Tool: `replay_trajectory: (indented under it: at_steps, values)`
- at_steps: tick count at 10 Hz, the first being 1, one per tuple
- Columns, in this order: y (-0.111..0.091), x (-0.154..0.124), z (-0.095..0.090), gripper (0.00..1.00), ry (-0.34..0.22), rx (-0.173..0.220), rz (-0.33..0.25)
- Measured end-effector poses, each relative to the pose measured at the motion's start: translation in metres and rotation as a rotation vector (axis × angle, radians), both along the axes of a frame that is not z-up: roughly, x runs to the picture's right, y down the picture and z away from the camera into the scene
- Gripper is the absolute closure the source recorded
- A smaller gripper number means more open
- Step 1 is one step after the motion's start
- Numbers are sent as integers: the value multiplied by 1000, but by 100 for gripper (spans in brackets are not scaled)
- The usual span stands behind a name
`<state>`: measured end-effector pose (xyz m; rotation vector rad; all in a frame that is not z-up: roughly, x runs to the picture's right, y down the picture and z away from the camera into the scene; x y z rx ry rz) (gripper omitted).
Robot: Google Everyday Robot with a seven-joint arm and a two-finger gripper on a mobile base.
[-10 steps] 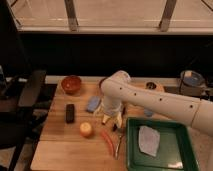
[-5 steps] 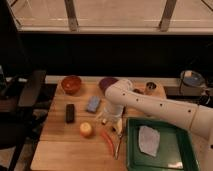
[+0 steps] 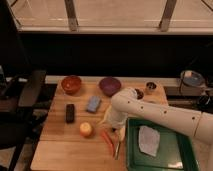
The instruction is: Place fork in red bowl
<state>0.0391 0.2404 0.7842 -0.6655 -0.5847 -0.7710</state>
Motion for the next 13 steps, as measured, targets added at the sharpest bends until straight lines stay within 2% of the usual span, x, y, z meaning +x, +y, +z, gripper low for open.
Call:
replay_trajectory:
  at_steps: [4, 7, 8, 13]
  values:
    - [12, 20, 12, 20, 61, -25, 85]
    - [22, 27, 20, 20, 77, -43, 123]
    - [25, 27, 22, 24, 77, -47, 134]
    - [27, 16, 22, 72, 57, -43, 127]
